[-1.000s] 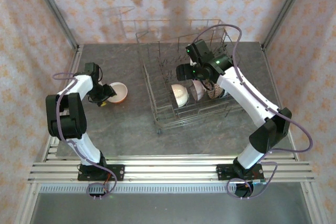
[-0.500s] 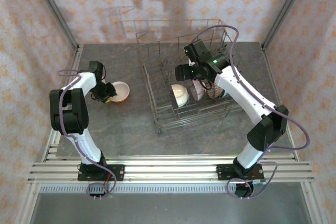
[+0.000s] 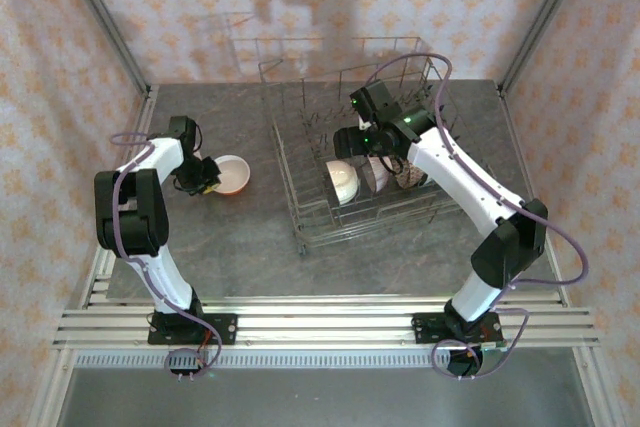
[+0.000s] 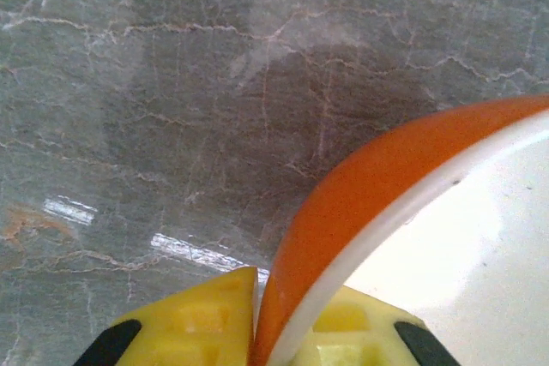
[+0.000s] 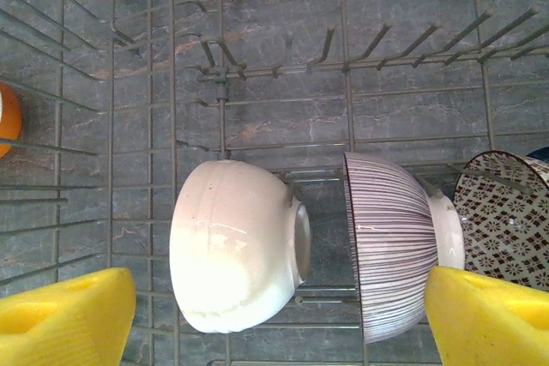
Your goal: Load the bowls into the dish rack
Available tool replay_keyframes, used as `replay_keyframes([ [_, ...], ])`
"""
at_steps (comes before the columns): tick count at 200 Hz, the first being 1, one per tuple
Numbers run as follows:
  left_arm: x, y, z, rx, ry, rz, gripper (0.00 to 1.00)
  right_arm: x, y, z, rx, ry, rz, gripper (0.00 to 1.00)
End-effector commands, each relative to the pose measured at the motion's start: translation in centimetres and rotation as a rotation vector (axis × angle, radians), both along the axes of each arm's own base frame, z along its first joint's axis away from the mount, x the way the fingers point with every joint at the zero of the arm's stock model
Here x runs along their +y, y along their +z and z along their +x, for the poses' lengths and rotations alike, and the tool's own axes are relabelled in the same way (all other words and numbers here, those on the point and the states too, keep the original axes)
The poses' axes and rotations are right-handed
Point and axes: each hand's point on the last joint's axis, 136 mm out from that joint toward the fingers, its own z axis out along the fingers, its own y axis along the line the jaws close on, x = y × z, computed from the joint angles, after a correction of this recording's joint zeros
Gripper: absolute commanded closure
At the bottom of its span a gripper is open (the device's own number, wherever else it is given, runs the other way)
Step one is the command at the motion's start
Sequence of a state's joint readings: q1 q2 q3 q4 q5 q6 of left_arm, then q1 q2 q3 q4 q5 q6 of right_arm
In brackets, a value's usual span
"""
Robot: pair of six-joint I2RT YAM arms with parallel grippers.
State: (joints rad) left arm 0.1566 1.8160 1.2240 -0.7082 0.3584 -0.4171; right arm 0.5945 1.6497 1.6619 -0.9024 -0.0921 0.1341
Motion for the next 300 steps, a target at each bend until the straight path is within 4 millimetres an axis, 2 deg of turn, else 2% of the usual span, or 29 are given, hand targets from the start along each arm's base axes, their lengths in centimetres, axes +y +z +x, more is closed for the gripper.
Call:
replay_keyframes([
  [1, -0.5, 2.4, -0.3, -0.041, -0.03, 0.002, 0.9, -0.4, 1.8, -0.4, -0.037, -0.014, 0.045, 0.13],
  [42, -1.0, 4.9, -0.9, -0.103, -0.046, -0.015, 0.94, -0.2, 2.5, -0.8, -0.038, -0.02, 0.079, 0.13],
  [68, -1.7, 7.7, -1.1, -0.179, -0.062, -0.04, 0.96, -0.4, 3.6, -1.3, -0.059, -0.023, 0.108, 0.13],
  [90, -2.7, 11.2, -1.1, -0.264, -0.094, -0.082, 0.97, -0.2, 4.7, -1.8, -0.071, -0.017, 0.158, 0.12],
  [122, -5.2, 17.3, -0.9, -0.412, -0.152, -0.182, 1.0, 1.8, 7.1, -2.3, -0.048, 0.037, 0.396, 0.12],
  [178, -11.2, 27.6, 0.7, -0.63, -0.326, -0.307, 1.0, 4.3, 11.3, -2.8, -0.067, 0.135, 0.578, 0.12],
  [200, -14.0, 30.7, 1.4, -0.692, -0.398, -0.377, 1.0, 4.9, 13.0, -3.1, -0.087, 0.177, 0.633, 0.11],
  [224, -16.8, 32.2, 2.0, -0.722, -0.462, -0.457, 1.0, 5.4, 14.6, -3.5, -0.125, 0.221, 0.679, 0.09],
  [254, -19.3, 32.3, 2.4, -0.72, -0.509, -0.536, 1.0, 5.5, 16.6, -4.4, -0.192, 0.278, 0.734, 0.07],
  [300, -22.7, 32.4, 2.4, -0.714, -0.576, -0.607, 1.0, 5.7, 17.0, -5.0, -0.226, 0.317, 0.764, 0.03],
])
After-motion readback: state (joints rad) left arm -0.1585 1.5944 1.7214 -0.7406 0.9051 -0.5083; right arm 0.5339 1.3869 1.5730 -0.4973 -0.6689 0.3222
